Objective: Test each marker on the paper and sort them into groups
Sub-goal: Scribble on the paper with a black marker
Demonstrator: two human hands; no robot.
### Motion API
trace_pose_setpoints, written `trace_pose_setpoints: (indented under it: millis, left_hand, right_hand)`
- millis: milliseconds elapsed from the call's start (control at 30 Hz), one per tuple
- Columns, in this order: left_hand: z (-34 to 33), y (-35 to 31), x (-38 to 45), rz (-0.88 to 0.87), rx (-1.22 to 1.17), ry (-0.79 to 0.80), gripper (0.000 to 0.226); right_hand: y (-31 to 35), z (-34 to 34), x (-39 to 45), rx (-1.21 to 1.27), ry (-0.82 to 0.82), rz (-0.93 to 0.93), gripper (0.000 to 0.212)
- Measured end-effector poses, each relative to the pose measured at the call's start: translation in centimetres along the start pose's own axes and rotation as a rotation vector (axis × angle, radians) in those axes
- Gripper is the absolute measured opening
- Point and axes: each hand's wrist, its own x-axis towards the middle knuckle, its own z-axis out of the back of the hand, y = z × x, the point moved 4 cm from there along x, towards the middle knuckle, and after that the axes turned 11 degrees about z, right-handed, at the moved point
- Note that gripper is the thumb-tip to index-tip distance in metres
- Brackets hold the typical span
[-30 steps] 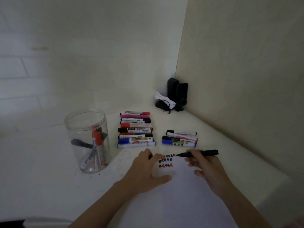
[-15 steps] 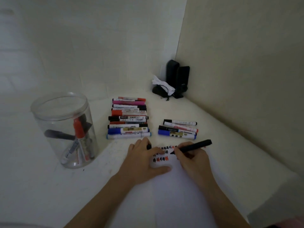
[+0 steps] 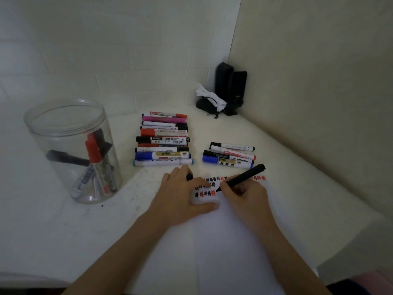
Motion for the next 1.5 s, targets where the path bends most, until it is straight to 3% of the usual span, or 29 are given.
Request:
trace_pose_setpoints:
  millis: [267, 433, 633, 867, 1267, 1367, 1433, 1500]
  left_hand:
    - [0.1, 0.1, 0.0, -0.006, 0.003, -0.009, 0.076]
    - [0.1, 0.1, 0.1, -0.003, -0.012, -0.002, 0.066]
    - [0.2, 0.1, 0.0, -0.011, -0.022, -0.005, 0.074]
    - [0.3, -0.1, -0.2, -0.001, -0.002, 0.009, 0.064]
    - [0.4, 0.0, -0.2, -0.04, -0.043, -0.002, 0.056]
    - [0.7, 0.2, 0.3, 0.036, -0.344, 0.043, 0.049]
    - [0.9, 1.0, 0.9, 0.156, -0.607, 0.091, 0.049]
    - [1.1, 1.9, 1.0, 0.302, -0.846, 0.159, 0.034]
  right_hand:
    - [0.1, -0.1, 0.0, 0.006, -0.012, 0.015, 0.004]
    - [0.3, -0.2, -0.1, 0.017, 0.017, 0.044, 0.01]
    - [0.2, 0.0, -0.2, 0.008, -0.007, 0.054, 0.011]
    - [0.2, -0.2, -0.1, 0.019, 0.022, 0.066, 0.012]
    - [0.0, 0.1, 0.3, 0.054, -0.066, 0.0, 0.005]
    - [-0.2, 0.3, 0.8, 0.078, -0.116, -0.022, 0.006]
    - [0.1, 0.1, 0.8, 0.06, -0.108, -0.01, 0.006]
    - [0.3, -0.3, 0.7, 0.061, -0.118, -0.026, 0.007]
